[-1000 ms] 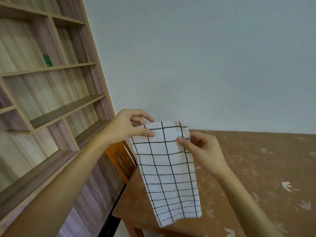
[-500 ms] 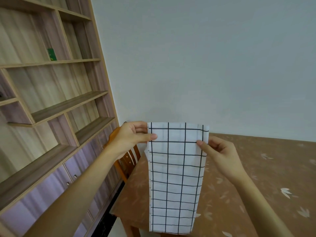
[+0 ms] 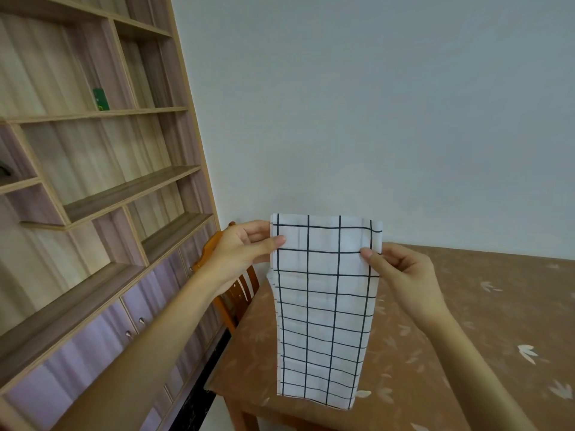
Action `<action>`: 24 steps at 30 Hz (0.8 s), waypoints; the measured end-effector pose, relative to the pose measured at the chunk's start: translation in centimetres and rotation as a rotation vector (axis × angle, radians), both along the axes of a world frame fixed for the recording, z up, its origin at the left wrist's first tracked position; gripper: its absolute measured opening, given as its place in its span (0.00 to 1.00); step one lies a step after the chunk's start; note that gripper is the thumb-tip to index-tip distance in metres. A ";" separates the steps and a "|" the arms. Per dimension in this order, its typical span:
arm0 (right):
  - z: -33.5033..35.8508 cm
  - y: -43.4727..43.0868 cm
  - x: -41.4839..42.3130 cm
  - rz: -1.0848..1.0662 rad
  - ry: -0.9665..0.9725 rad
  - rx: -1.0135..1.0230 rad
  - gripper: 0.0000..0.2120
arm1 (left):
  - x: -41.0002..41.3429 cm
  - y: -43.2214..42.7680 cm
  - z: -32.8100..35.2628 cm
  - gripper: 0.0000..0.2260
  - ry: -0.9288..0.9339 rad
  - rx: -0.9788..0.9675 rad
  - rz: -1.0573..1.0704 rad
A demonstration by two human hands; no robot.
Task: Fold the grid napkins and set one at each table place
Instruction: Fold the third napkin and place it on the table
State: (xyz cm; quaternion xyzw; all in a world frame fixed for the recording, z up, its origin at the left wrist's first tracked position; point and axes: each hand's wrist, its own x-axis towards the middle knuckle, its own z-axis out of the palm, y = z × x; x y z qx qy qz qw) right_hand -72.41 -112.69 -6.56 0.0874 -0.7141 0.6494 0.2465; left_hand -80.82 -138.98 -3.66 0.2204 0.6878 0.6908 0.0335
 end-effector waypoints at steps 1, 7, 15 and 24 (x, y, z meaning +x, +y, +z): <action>0.0 -0.1 -0.1 -0.004 0.014 0.019 0.26 | 0.0 -0.1 -0.1 0.13 0.012 -0.034 -0.007; 0.7 0.0 -0.4 0.035 0.028 0.084 0.24 | -0.1 -0.9 -0.6 0.11 0.124 -0.180 0.063; 1.7 1.6 -0.6 0.088 -0.006 0.224 0.20 | 0.3 -2.2 0.9 0.09 0.194 -0.166 0.107; 2.0 1.5 -0.4 0.102 -0.019 0.100 0.18 | 1.3 -2.4 1.4 0.18 0.210 -0.092 0.092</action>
